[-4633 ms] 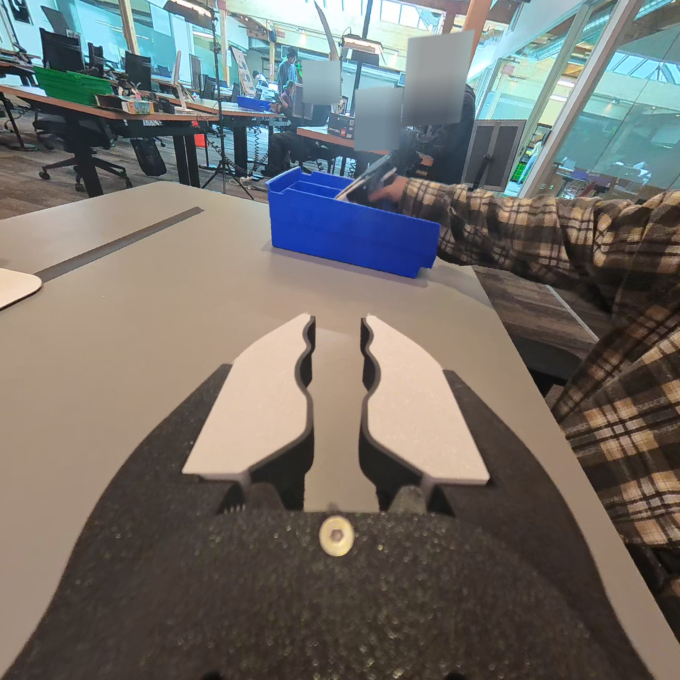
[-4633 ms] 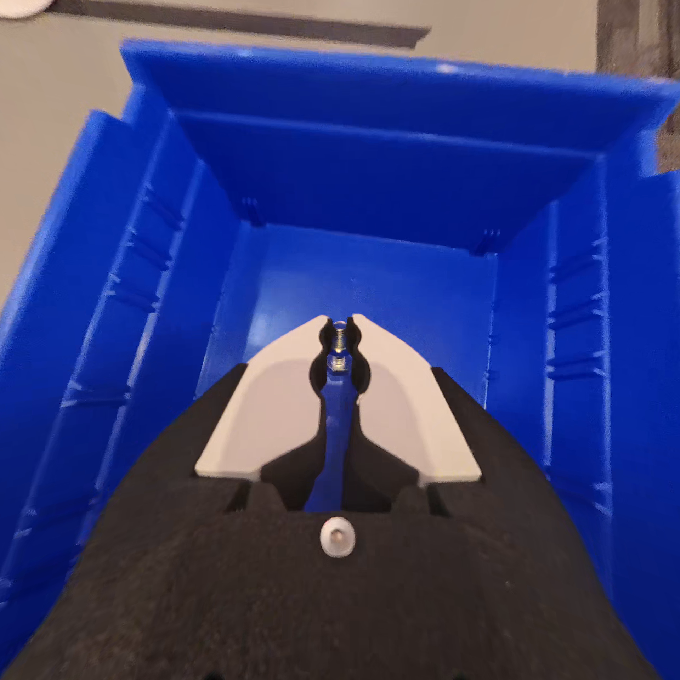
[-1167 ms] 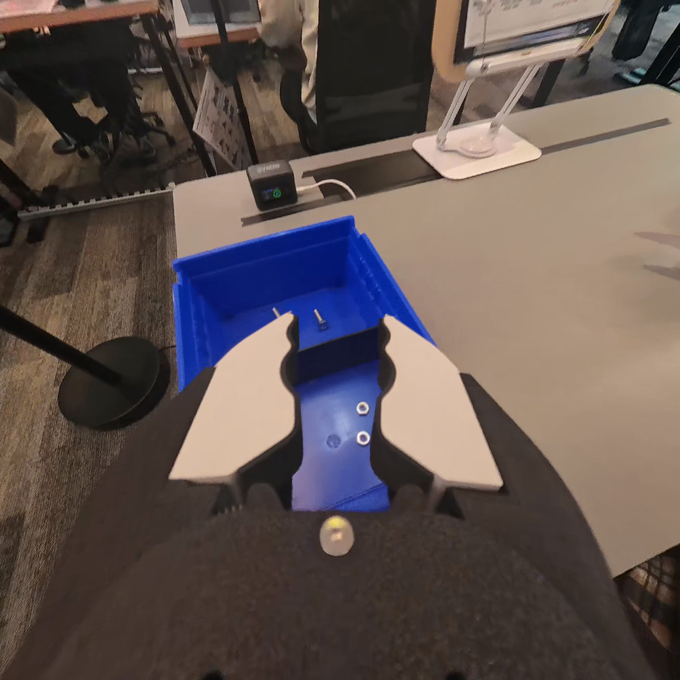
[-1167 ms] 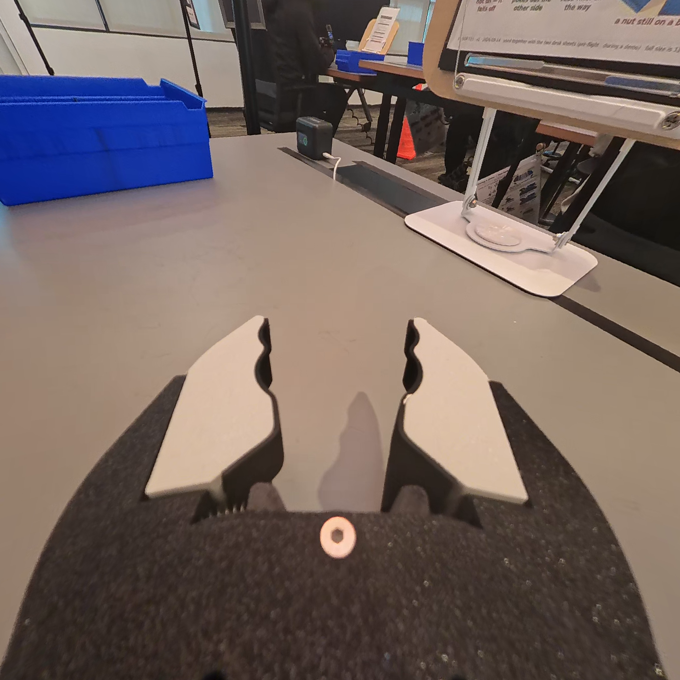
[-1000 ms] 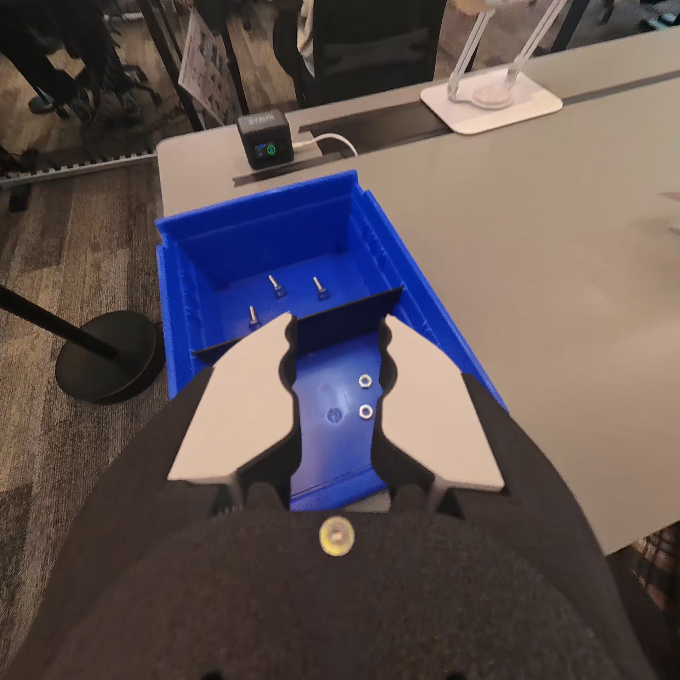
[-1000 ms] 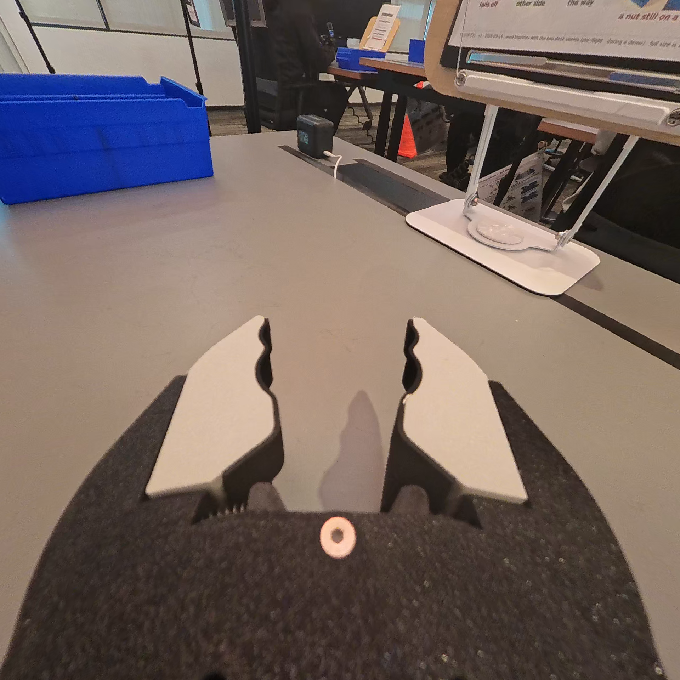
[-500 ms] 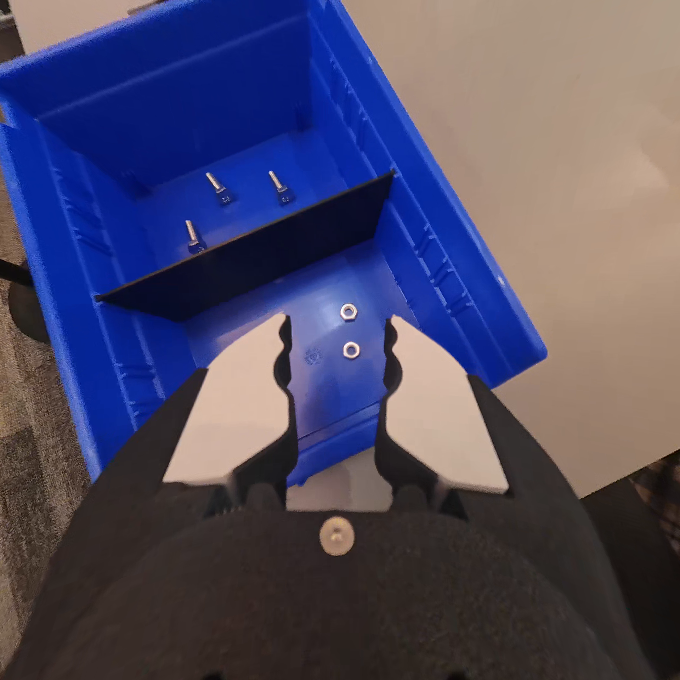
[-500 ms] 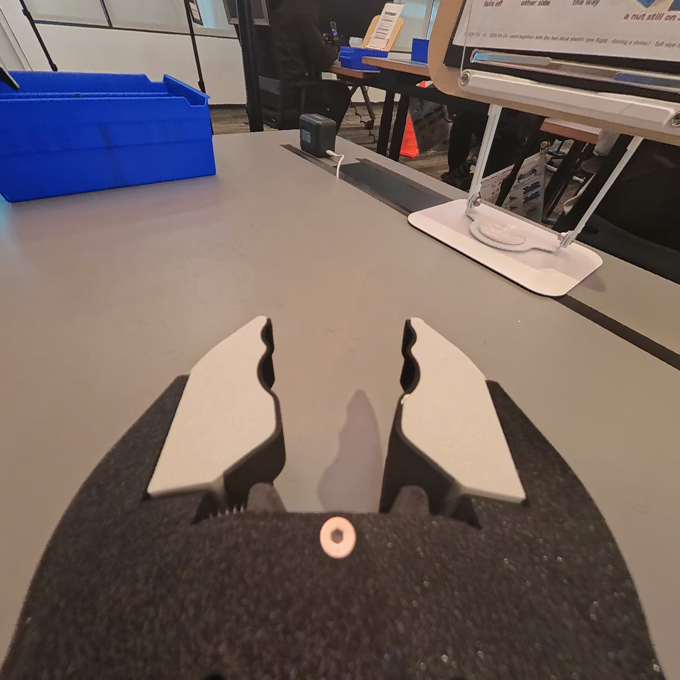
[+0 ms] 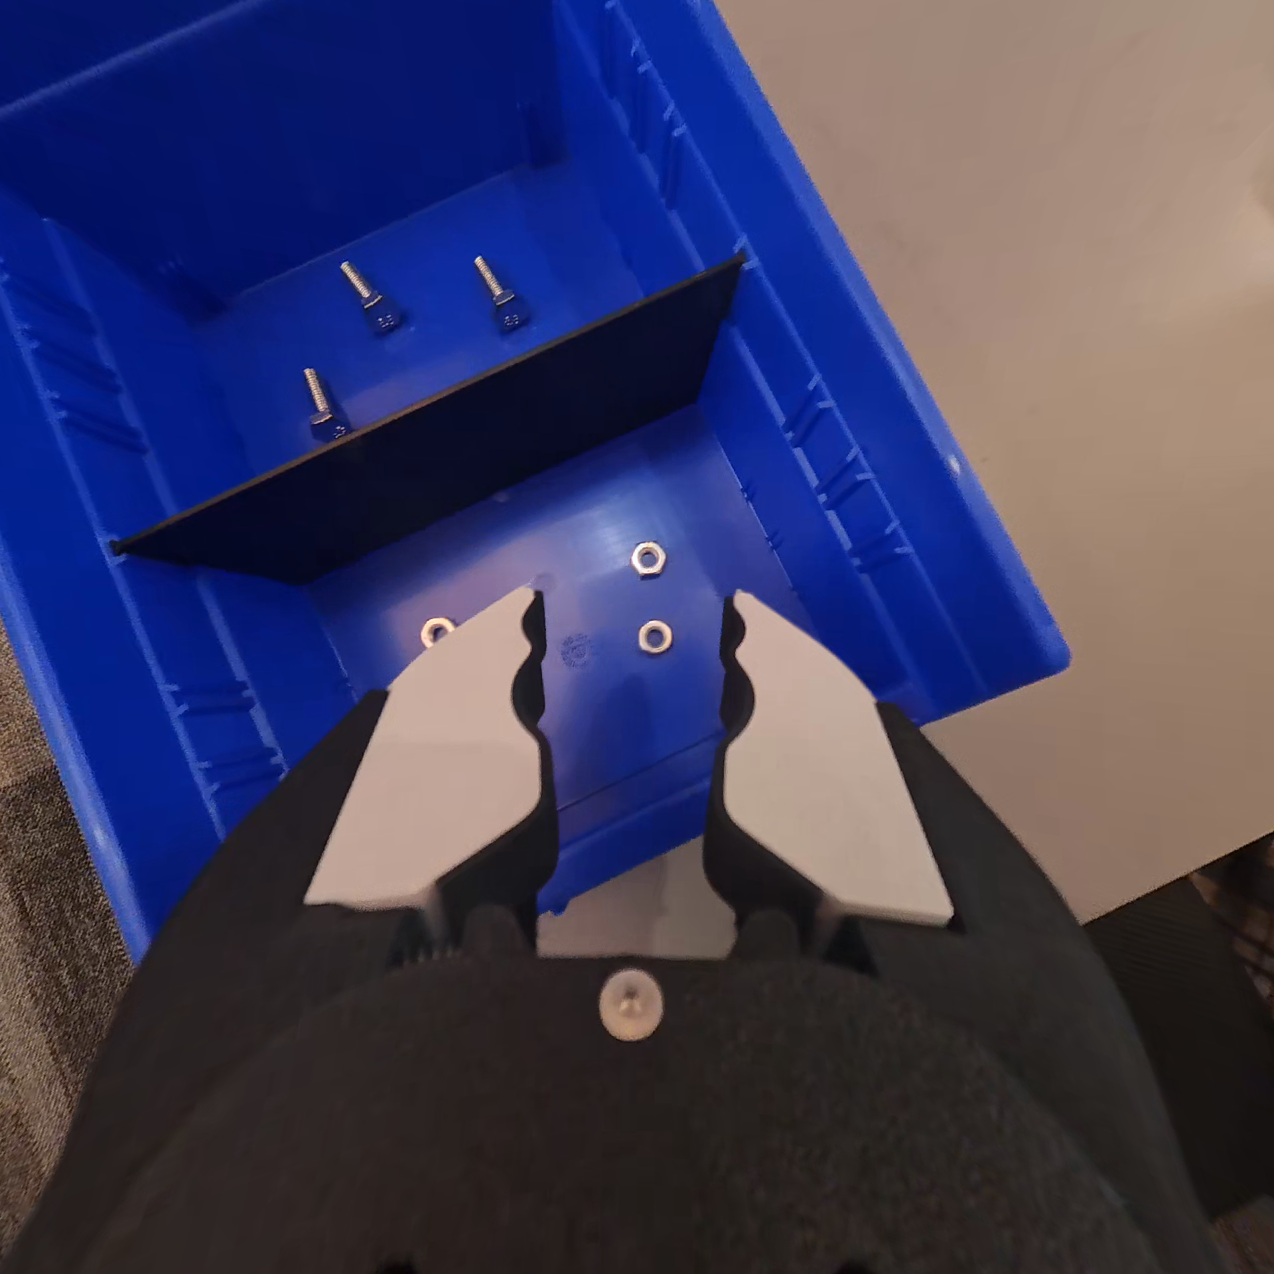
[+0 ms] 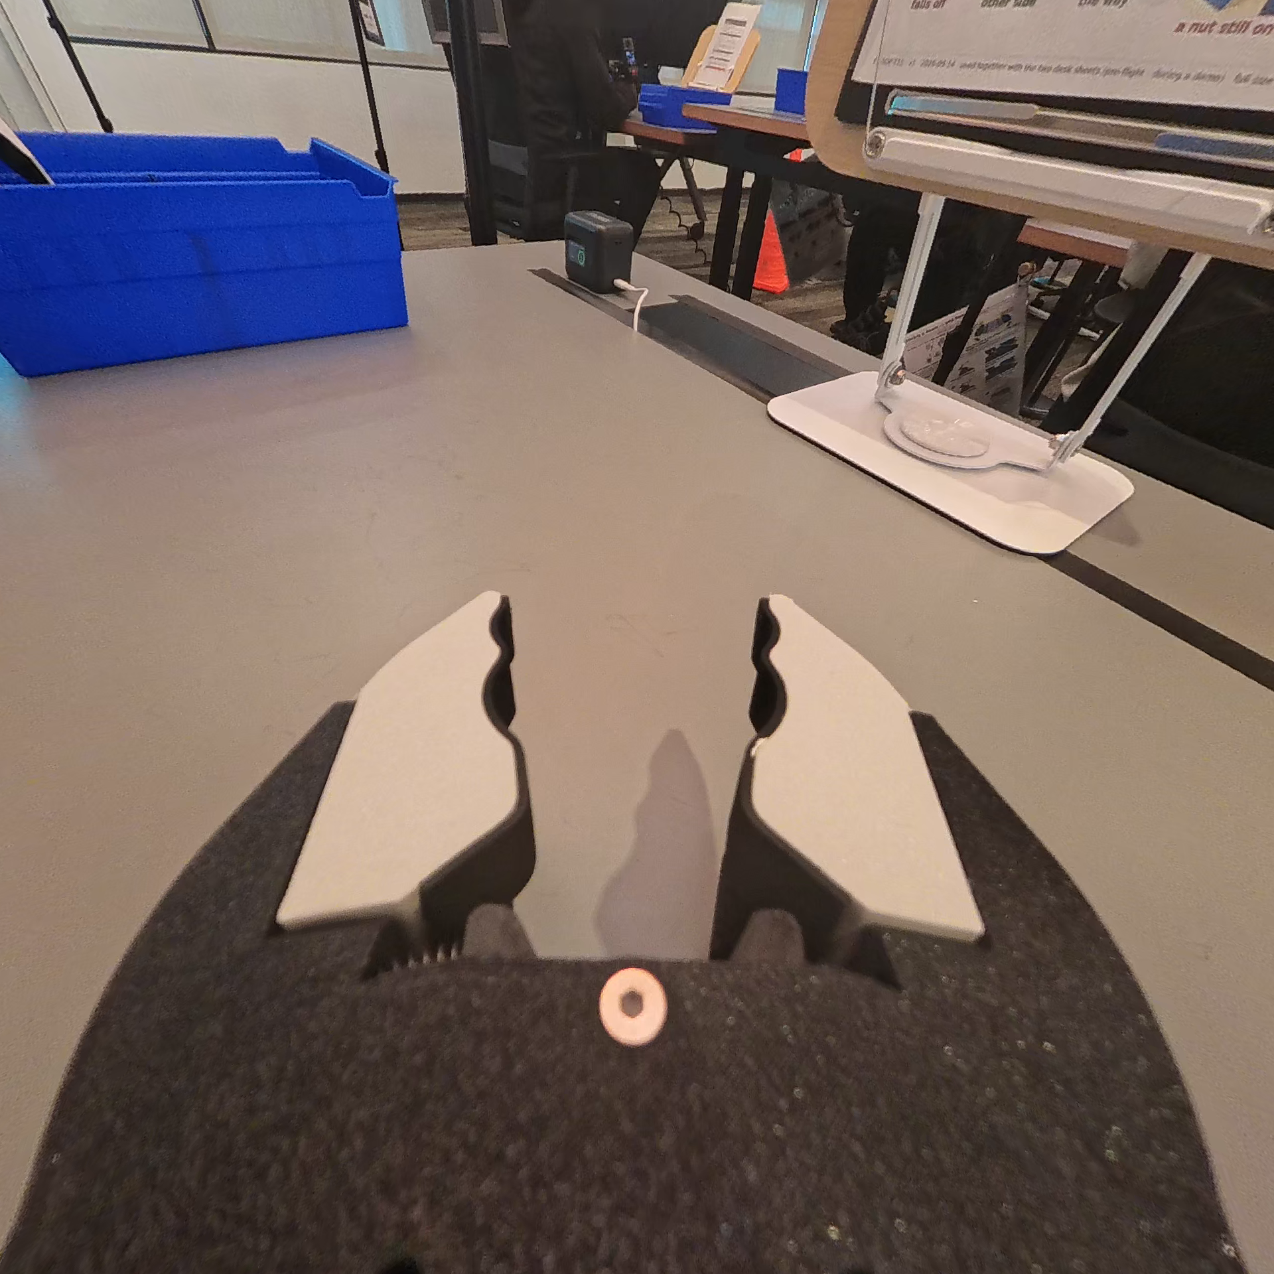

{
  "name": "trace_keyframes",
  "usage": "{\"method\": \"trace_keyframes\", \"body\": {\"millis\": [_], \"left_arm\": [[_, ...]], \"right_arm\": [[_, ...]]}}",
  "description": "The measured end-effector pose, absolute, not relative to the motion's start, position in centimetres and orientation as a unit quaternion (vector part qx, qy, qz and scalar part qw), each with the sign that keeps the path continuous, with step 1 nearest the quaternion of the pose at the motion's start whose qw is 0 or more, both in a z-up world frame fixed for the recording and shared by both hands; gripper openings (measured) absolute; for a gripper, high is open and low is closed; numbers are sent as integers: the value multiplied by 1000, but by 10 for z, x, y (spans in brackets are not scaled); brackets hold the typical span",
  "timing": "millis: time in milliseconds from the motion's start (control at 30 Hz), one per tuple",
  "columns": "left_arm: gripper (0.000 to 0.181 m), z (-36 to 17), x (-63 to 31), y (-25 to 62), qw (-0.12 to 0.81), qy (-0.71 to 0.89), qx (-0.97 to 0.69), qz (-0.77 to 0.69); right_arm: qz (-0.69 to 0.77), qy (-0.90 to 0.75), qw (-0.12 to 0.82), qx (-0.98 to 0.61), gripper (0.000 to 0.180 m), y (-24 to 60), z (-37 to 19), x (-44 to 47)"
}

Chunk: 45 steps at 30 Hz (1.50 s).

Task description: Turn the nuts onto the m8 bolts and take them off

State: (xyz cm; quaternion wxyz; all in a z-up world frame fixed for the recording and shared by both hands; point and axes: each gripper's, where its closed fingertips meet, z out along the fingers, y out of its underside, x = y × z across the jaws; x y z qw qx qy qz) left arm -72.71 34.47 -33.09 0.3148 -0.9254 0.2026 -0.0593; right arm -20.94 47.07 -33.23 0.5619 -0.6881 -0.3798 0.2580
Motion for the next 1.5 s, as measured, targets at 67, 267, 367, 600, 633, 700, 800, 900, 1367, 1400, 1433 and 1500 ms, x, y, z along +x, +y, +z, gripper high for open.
{"method": "trace_keyframes", "body": {"millis": [67, 267, 367, 600, 633, 700, 800, 900, 1367, 1400, 1433, 1500], "left_arm": [[48, -333, -731, 345, 314, 199, -927, -56], [48, -339, -746, 348, 303, 188, -934, -35], [48, -343, -749, 348, 297, 188, -936, -32], [48, -355, -746, 348, 274, 201, -939, -45], [48, -358, -746, 347, 269, 202, -940, -48], [47, -362, -745, 346, 259, 205, -942, -52], [47, -365, -744, 345, 249, 205, -945, -57], [47, -365, -742, 346, 247, 205, -945, -64], [47, -314, -758, 372, 279, 194, -940, -36], [47, -303, -761, 379, 286, 191, -939, -29], [47, -294, -763, 388, 290, 188, -938, -23], [46, -284, -767, 407, 287, 180, -941, -11]], "right_arm": [[258, -380, 560, -689, 66, 471, -333, -210], [259, -380, 560, -689, 66, 471, -333, -210], [260, -379, 558, -691, 66, 471, -334, -210], [261, -376, 558, -692, 66, 472, -334, -209], [261, -376, 558, -692, 66, 472, -334, -209], [261, -376, 558, -692, 66, 472, -334, -209], [262, -376, 558, -692, 66, 472, -334, -209], [262, -376, 558, -692, 66, 472, -334, -209], [264, -376, 556, -693, 66, 472, -335, -209], [264, -377, 556, -693, 66, 472, -335, -209], [263, -377, 555, -693, 66, 471, -335, -209], [263, -378, 554, -693, 66, 471, -335, -209]]}}
